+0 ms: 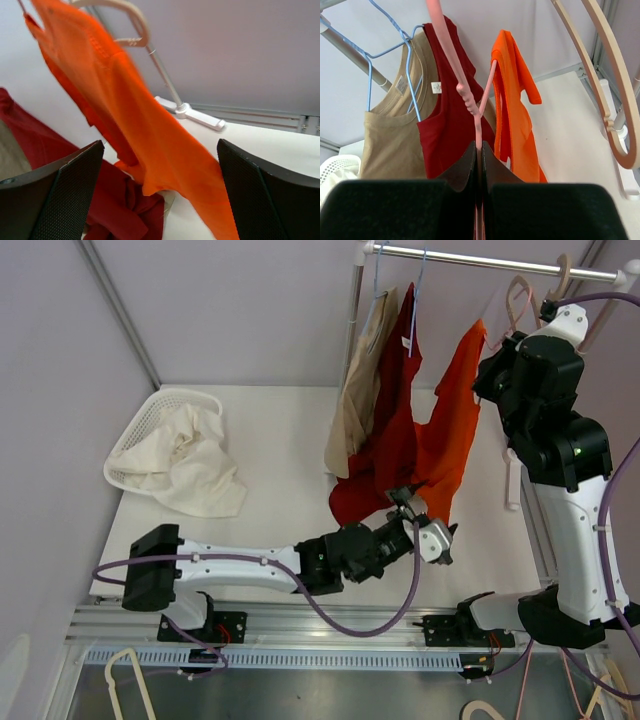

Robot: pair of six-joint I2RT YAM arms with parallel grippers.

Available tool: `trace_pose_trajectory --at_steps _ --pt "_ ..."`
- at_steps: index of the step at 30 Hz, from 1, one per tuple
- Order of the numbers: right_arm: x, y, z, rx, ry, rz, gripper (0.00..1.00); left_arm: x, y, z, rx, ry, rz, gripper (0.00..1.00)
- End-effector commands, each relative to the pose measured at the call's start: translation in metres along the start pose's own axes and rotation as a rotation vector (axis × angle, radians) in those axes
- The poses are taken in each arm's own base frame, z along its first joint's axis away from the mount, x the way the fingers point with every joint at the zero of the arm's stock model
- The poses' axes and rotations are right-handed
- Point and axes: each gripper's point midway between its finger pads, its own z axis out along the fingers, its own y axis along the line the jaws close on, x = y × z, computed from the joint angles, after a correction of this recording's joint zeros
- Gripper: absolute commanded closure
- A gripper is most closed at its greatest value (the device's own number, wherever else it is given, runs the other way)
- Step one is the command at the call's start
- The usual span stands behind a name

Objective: Remove the t-shirt from the hanger

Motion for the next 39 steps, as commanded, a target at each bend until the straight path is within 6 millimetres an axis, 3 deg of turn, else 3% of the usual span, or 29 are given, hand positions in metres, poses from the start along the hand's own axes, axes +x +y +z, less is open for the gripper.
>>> trace_pose_trajectory --at_steps 1,3,4,6,7,9,10,11,13,14,15,17,18,20,21,22,25,30,31,33,35,36,39 --pt "-0.028 0.008 -0.02 -0.058 -0.078 0.068 1.0 -0.009 0.02 0.018 -0.043 -0.01 -0.109 0.01" --pt "-0.03 0.007 -0.021 -0.058 -0.082 0.07 1.0 -0.005 0.023 0.026 -0.051 0.007 -0.109 0.09" --pt "-0.031 0.007 -0.022 -0.056 -0.086 0.067 1.0 -0.007 0.026 0.031 -0.063 0.014 -0.115 0.31" --pt "-0.033 0.006 -0.024 -0.058 -0.093 0.068 1.0 0.004 0.021 0.041 -0.06 0.07 -0.116 0.54" --pt "-0.034 0.007 -0.024 -0.06 -0.094 0.071 1.0 0.0 0.026 0.046 -0.079 0.077 -0.119 0.77" --pt "-0.034 0.008 -0.025 -0.067 -0.094 0.075 1.0 0.012 0.016 0.055 -0.062 0.148 -0.121 0.99" --pt "-0.033 0.009 -0.024 -0.069 -0.091 0.078 1.0 0.017 0.013 0.058 -0.054 0.178 -0.123 0.99" --pt "-0.033 0.008 -0.024 -0.067 -0.093 0.079 1.0 -0.003 0.015 0.063 -0.053 0.176 -0.138 0.99" --pt "-0.031 0.006 -0.02 -0.053 -0.096 0.072 1.0 -0.01 0.008 0.062 -0.053 0.17 -0.151 0.99" --pt "-0.03 0.004 -0.018 -0.034 -0.1 0.06 1.0 -0.014 -0.007 0.053 -0.032 0.158 -0.145 0.99" --pt "-0.029 0.002 -0.014 -0.02 -0.104 0.054 1.0 -0.041 0.001 0.048 -0.052 0.085 -0.138 0.99" --pt "-0.027 -0.003 -0.007 0.017 -0.114 0.028 1.0 -0.047 -0.001 0.033 -0.089 0.068 -0.112 0.99" --pt "-0.029 -0.003 -0.004 0.027 -0.13 0.026 1.0 -0.049 -0.014 0.023 -0.066 0.064 -0.083 0.99" --pt "-0.022 -0.011 0.01 0.085 -0.139 -0.011 1.0 -0.071 -0.015 0.006 -0.062 0.027 -0.11 0.99" --pt "-0.025 -0.01 0.013 0.092 -0.161 -0.009 1.0 -0.065 -0.02 -0.002 -0.052 0.037 -0.108 0.99" --pt "-0.019 -0.011 0.022 0.111 -0.155 -0.029 1.0 -0.078 -0.012 -0.009 -0.062 0.009 -0.135 0.99" --pt "-0.017 -0.011 0.036 0.148 -0.162 -0.053 1.0 -0.086 -0.008 -0.025 -0.068 -0.001 -0.157 0.99" --pt "-0.024 -0.007 0.044 0.151 -0.185 -0.066 1.0 -0.078 -0.002 -0.041 -0.088 0.008 -0.16 0.99" --pt "-0.026 -0.008 0.044 0.161 -0.19 -0.078 1.0 -0.064 -0.008 -0.045 -0.077 0.031 -0.145 0.99" --pt "-0.03 -0.011 0.046 0.174 -0.202 -0.084 1.0 -0.065 -0.005 -0.053 -0.081 0.02 -0.19 0.99" --pt "-0.028 -0.011 0.048 0.16 -0.176 -0.088 1.0 -0.038 -0.022 -0.064 -0.032 0.059 -0.225 0.99" --pt "-0.033 -0.008 0.045 0.145 -0.18 -0.078 1.0 -0.038 -0.021 -0.065 -0.03 0.056 -0.247 0.99" --pt "-0.034 -0.002 0.034 0.095 -0.169 -0.039 1.0 -0.007 -0.034 -0.058 -0.025 0.118 -0.253 0.99"
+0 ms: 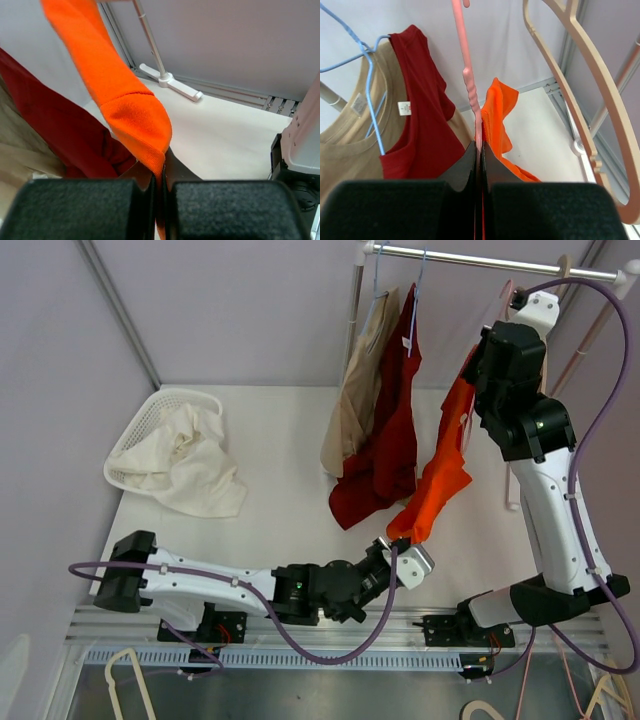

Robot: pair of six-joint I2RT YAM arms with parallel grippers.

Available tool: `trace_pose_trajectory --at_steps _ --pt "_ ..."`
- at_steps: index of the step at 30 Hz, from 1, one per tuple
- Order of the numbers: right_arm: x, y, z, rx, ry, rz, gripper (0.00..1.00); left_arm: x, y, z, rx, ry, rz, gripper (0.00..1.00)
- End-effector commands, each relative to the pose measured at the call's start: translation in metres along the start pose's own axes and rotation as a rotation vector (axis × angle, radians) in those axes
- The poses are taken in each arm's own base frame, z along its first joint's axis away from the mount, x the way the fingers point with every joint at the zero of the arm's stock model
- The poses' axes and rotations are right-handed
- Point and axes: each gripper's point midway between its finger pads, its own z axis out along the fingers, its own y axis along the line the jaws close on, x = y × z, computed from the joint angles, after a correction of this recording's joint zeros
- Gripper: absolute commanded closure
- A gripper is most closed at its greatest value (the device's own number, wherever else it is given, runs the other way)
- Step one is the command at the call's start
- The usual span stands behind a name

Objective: Remove the t-shirt from the hanger

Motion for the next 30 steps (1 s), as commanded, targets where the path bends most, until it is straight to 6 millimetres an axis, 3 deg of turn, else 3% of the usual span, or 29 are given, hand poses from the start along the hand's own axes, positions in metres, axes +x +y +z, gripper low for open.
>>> trace_pose_trajectory --at_steps 1,2,6,7,10,12,13,14,15,16,17,18,19,20,21,22,23,24,26,27,28,29,30 --pt "-0.045 0.001 -0.016 -0.048 -0.112 0.116 1.0 0.009 -0.014 0.005 0.033 -0.003 -0.105 0.99" --pt "-0.048 0.001 -0.019 -0.052 -0.118 0.125 1.0 0.014 -0.016 0.006 0.037 0.0 -0.091 0.99" --pt "-0.057 -0.01 -0.018 -0.004 -0.134 0.099 1.0 0.0 -0.031 -0.004 0.105 -0.075 -0.178 0.99" --pt "-0.064 -0.007 -0.019 -0.017 -0.136 0.107 1.0 0.011 -0.036 -0.001 0.112 -0.039 -0.165 0.99" --pt "-0.059 0.008 -0.031 -0.119 -0.081 0.14 1.0 0.02 -0.027 0.027 0.04 0.025 -0.137 0.99" --pt "-0.053 0.014 -0.04 -0.163 -0.046 0.181 1.0 0.026 -0.007 0.046 0.005 0.036 -0.124 0.99" --pt "-0.049 0.017 -0.045 -0.19 -0.023 0.196 1.0 0.016 0.004 0.055 -0.013 0.013 -0.128 0.99" --pt "-0.042 0.015 -0.052 -0.198 0.011 0.197 1.0 0.011 0.038 0.068 -0.08 -0.021 -0.148 0.99" --pt "-0.039 0.015 -0.056 -0.21 0.028 0.205 1.0 0.008 0.045 0.076 -0.04 -0.032 -0.168 0.99" --pt "-0.032 0.016 -0.064 -0.237 0.06 0.217 1.0 -0.004 0.084 0.096 -0.078 -0.023 -0.226 0.99" --pt "-0.028 0.016 -0.069 -0.251 0.073 0.219 1.0 -0.002 0.098 0.106 -0.076 -0.001 -0.243 0.99" --pt "-0.025 0.016 -0.073 -0.266 0.084 0.221 1.0 -0.027 0.117 0.117 -0.09 -0.031 -0.266 0.99" --pt "-0.022 0.017 -0.077 -0.283 0.099 0.22 1.0 -0.024 0.128 0.126 -0.099 -0.006 -0.263 0.99" --pt "-0.018 0.016 -0.085 -0.306 0.117 0.22 1.0 -0.031 0.154 0.134 -0.138 0.018 -0.248 0.99" --pt "-0.016 0.015 -0.089 -0.315 0.124 0.218 1.0 -0.039 0.162 0.153 -0.156 0.016 -0.247 0.99" --pt "-0.015 0.015 -0.093 -0.325 0.132 0.215 1.0 -0.029 0.168 0.16 -0.167 0.064 -0.238 0.99" --pt "-0.014 0.01 -0.096 -0.316 0.13 0.204 1.0 -0.078 0.197 0.162 -0.205 -0.025 -0.278 0.99" --pt "-0.019 0.006 -0.099 -0.307 0.112 0.205 1.0 -0.035 0.187 0.174 -0.187 0.11 -0.256 0.99" --pt "-0.029 -0.004 -0.095 -0.265 0.057 0.176 1.0 -0.038 0.188 0.175 -0.161 0.128 -0.323 0.99" --pt "-0.035 -0.005 -0.092 -0.252 0.037 0.163 1.0 -0.029 0.181 0.174 -0.14 0.158 -0.33 0.99" --pt "-0.041 -0.006 -0.088 -0.24 0.012 0.152 1.0 -0.046 0.179 0.163 -0.114 0.128 -0.359 0.99" --pt "-0.045 -0.007 -0.084 -0.224 -0.004 0.139 1.0 -0.033 0.165 0.159 -0.057 0.155 -0.366 0.99" --pt "-0.052 -0.007 -0.075 -0.197 -0.034 0.115 1.0 -0.045 0.16 0.146 -0.007 0.127 -0.378 0.99"
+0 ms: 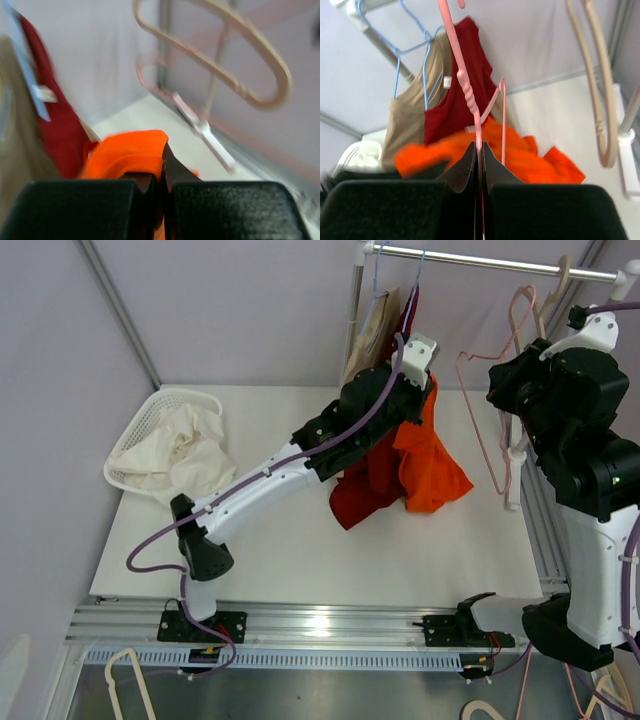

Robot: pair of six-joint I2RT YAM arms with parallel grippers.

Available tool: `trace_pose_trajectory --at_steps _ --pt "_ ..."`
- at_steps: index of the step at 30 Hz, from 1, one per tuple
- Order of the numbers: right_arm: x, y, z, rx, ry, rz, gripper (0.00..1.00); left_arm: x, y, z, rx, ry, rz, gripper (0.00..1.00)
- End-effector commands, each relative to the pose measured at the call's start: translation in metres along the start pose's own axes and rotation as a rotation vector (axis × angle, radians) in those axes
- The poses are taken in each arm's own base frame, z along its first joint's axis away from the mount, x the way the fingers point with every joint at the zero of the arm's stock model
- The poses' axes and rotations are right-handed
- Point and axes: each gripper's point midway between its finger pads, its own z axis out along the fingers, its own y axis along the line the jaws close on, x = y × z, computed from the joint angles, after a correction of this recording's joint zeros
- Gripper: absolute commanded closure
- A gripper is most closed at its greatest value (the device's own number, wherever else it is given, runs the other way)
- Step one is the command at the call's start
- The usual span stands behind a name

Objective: Remove the t-shirt from the hanger

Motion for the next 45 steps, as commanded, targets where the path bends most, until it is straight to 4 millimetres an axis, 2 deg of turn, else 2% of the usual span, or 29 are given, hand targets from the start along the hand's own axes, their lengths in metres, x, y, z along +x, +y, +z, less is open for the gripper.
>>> trace_pose_trajectory --at_steps 1,2,3,6,7,9,10,11,12,13,14,15,16,17,18,19,20,22,23,25,26,29,37,39,41,42,44,45 --pt "-0.029 -0.003 0.02 0.058 -0.106 -0.066 1.0 0.016 -0.034 -0.04 0.183 0.104 -0.057 0.99" --pt "-0.032 -0.003 0.025 0.067 -0.117 -0.073 1.0 0.009 -0.037 -0.048 0.218 0.102 -0.054 0.99" --pt "-0.033 -0.002 0.032 0.066 -0.12 -0.096 1.0 -0.015 -0.038 -0.057 0.235 0.064 -0.058 0.99" --pt "-0.039 0.006 0.055 0.025 -0.148 -0.138 1.0 -0.034 -0.038 -0.084 0.288 0.089 -0.022 0.99" --pt "-0.038 0.016 0.064 -0.03 -0.153 -0.149 1.0 -0.058 -0.036 -0.098 0.303 0.056 -0.019 0.99" --pt "-0.04 0.013 0.075 -0.037 -0.17 -0.163 1.0 -0.091 -0.031 -0.118 0.315 -0.007 -0.01 0.99" --pt "-0.047 0.019 0.078 -0.075 -0.202 -0.167 1.0 -0.106 -0.023 -0.125 0.307 -0.045 0.013 0.99" --pt "-0.045 0.014 0.086 -0.064 -0.201 -0.175 1.0 -0.131 -0.011 -0.138 0.277 -0.101 0.013 0.99" --pt "-0.047 0.013 0.088 -0.068 -0.214 -0.176 1.0 -0.142 -0.002 -0.143 0.254 -0.127 0.016 0.98" --pt "-0.052 0.017 0.09 -0.089 -0.239 -0.186 1.0 -0.152 0.019 -0.145 0.206 -0.151 0.018 0.97" --pt "-0.053 0.017 0.095 -0.09 -0.247 -0.196 1.0 -0.175 0.033 -0.157 0.175 -0.205 0.014 0.96" --pt "-0.055 0.016 0.097 -0.086 -0.255 -0.203 1.0 -0.186 0.046 -0.165 0.148 -0.23 0.015 0.96" --pt "-0.061 0.018 0.098 -0.091 -0.283 -0.204 1.0 -0.198 0.07 -0.171 0.093 -0.262 0.008 0.97" --pt "-0.067 0.018 0.105 -0.09 -0.304 -0.211 1.0 -0.225 0.108 -0.193 -0.008 -0.36 0.003 0.97" --pt "-0.067 0.018 0.105 -0.092 -0.304 -0.212 1.0 -0.202 0.109 -0.177 -0.012 -0.3 0.006 0.97" --pt "-0.071 0.017 0.109 -0.087 -0.312 -0.213 1.0 -0.233 0.131 -0.202 -0.079 -0.415 0.014 0.97" --pt "-0.071 0.016 0.113 -0.084 -0.313 -0.214 1.0 -0.242 0.144 -0.21 -0.129 -0.458 0.016 0.98" --pt "-0.073 0.015 0.119 -0.087 -0.311 -0.206 1.0 -0.25 0.168 -0.218 -0.211 -0.503 0.028 0.99" --pt "-0.074 0.013 0.126 -0.082 -0.309 -0.203 1.0 -0.259 0.189 -0.224 -0.277 -0.537 0.045 0.99" --pt "-0.072 0.01 0.133 -0.076 -0.3 -0.201 1.0 -0.27 0.21 -0.232 -0.34 -0.579 0.06 0.99" --pt "-0.072 0.007 0.14 -0.064 -0.297 -0.202 1.0 -0.275 0.228 -0.235 -0.389 -0.607 0.069 0.99" --pt "-0.067 0.002 0.153 -0.055 -0.284 -0.197 1.0 -0.291 0.254 -0.246 -0.467 -0.672 0.112 0.99" --pt "-0.06 -0.014 0.188 -0.026 -0.263 -0.195 1.0 -0.291 0.321 -0.222 -0.62 -0.685 0.221 0.99" --pt "-0.052 -0.019 0.2 -0.017 -0.243 -0.204 1.0 -0.279 0.347 -0.217 -0.67 -0.647 0.237 0.99" --pt "-0.047 -0.025 0.207 -0.001 -0.233 -0.208 1.0 -0.273 0.372 -0.225 -0.726 -0.634 0.237 0.99" --pt "-0.042 -0.028 0.213 0.002 -0.223 -0.209 1.0 -0.252 0.391 -0.217 -0.758 -0.58 0.224 0.99" --pt "-0.033 -0.035 0.221 0.015 -0.203 -0.21 1.0 -0.248 0.416 -0.237 -0.859 -0.598 0.214 0.99" --pt "-0.03 -0.037 0.223 0.018 -0.197 -0.206 1.0 -0.216 0.438 -0.229 -0.897 -0.527 0.193 0.99"
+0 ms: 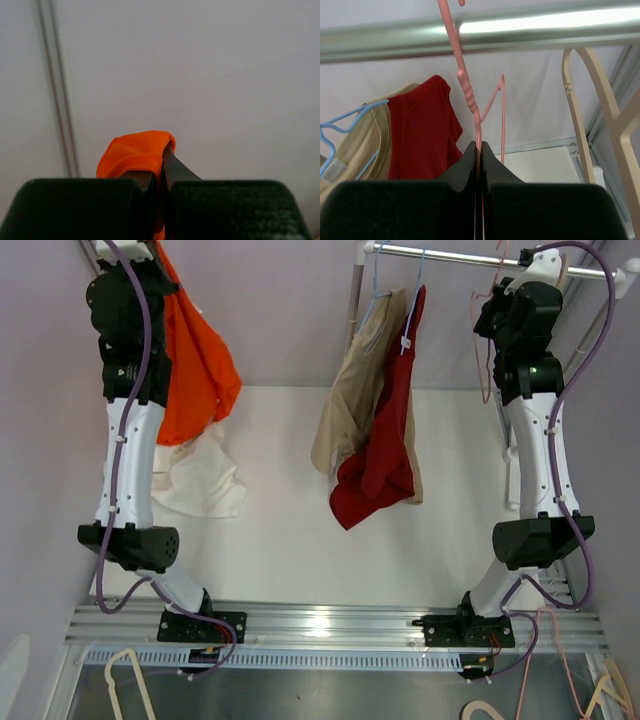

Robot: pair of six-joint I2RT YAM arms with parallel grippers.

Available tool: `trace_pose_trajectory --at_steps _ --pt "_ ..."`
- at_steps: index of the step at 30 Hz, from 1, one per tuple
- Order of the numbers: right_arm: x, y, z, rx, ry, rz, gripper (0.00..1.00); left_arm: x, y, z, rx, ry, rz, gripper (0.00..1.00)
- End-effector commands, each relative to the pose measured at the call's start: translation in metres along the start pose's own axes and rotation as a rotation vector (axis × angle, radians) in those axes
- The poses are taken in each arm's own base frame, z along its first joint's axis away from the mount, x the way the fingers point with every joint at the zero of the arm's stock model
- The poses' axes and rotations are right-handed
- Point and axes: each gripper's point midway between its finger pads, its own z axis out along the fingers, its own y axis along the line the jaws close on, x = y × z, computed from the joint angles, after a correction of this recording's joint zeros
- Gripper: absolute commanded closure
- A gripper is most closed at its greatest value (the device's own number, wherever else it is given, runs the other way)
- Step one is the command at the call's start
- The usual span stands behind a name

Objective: Remove the t-shirt from the hanger

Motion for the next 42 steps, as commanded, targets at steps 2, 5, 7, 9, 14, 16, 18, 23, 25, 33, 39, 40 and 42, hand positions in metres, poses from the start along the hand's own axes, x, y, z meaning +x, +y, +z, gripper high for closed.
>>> trace_pose_trajectory --at_steps 2,5,7,9,14,16,18,23,25,33,39,40,42 --pt "-0.005 -0.005 0.006 0.009 -0.045 0.012 1.0 0.004 0.064 -0.007 -0.209 -0.06 0.017 0.99" --pt "0.011 -0.011 0.007 0.03 -0.018 0.017 1.0 0.038 0.09 -0.022 -0.327 -0.019 0.035 0.99" --pt "0.018 -0.013 0.006 0.04 -0.009 0.018 1.0 0.043 0.11 -0.036 -0.443 -0.016 0.054 0.99" --pt "0.025 -0.017 0.004 0.051 0.003 0.019 1.0 0.065 0.125 -0.052 -0.529 0.024 0.069 0.99" --pt "0.029 -0.023 -0.005 0.075 0.007 0.018 1.0 0.097 0.137 -0.075 -0.603 0.119 0.086 0.99" --pt "0.034 -0.026 -0.006 0.083 0.018 0.014 1.0 0.098 0.157 -0.086 -0.677 0.121 0.079 0.99" --pt "0.034 -0.028 -0.012 0.094 0.019 0.015 1.0 0.103 0.164 -0.094 -0.708 0.157 0.056 0.99" --pt "0.038 -0.034 -0.016 0.116 0.03 0.02 1.0 0.116 0.204 -0.114 -0.836 0.259 0.028 0.99" --pt "0.043 -0.035 -0.017 0.12 0.042 0.019 1.0 0.123 0.219 -0.12 -0.885 0.291 0.051 0.99" --pt "0.045 -0.037 -0.021 0.135 0.052 0.036 0.92 0.151 0.241 -0.126 -0.942 0.359 0.058 0.99" --pt "0.047 -0.04 -0.027 0.156 0.068 0.065 0.29 0.218 0.236 -0.139 -0.918 0.498 0.013 0.91" --pt "0.048 -0.041 -0.028 0.16 0.07 0.07 0.22 0.228 0.236 -0.14 -0.916 0.526 0.012 0.9" --pt "0.044 -0.04 -0.031 0.156 0.066 0.074 0.21 0.257 0.236 -0.148 -0.931 0.619 0.014 0.9"
